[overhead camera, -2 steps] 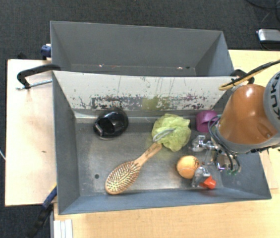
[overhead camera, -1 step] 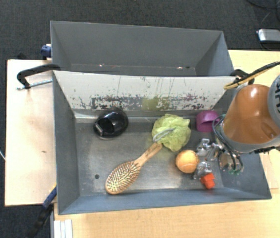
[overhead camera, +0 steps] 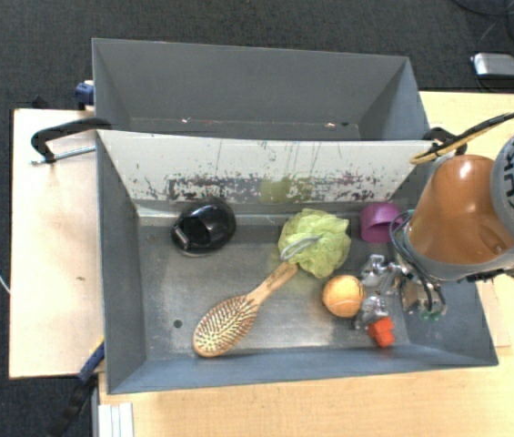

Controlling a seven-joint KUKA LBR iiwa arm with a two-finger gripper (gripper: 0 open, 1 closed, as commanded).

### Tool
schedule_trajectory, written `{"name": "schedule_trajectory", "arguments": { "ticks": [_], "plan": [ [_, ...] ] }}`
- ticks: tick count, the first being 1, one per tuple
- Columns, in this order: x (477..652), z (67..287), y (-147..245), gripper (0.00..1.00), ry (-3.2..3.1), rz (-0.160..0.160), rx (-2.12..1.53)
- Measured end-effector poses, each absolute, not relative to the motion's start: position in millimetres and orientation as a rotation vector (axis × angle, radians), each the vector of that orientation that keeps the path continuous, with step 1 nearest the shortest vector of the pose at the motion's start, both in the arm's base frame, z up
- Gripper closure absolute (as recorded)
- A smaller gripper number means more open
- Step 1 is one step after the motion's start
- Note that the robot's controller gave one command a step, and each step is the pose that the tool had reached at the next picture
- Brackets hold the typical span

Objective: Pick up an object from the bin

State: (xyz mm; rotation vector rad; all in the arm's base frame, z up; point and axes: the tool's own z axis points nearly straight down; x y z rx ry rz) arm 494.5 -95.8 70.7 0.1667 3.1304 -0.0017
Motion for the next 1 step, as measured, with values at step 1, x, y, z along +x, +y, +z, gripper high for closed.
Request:
{"name": "schedule_trajectory", "arguments": {
  "ticks": [1],
  "plan": [
    [493.2,75.3,-95.3,1.0,3.135,0.0,0.167]
  ]
}}
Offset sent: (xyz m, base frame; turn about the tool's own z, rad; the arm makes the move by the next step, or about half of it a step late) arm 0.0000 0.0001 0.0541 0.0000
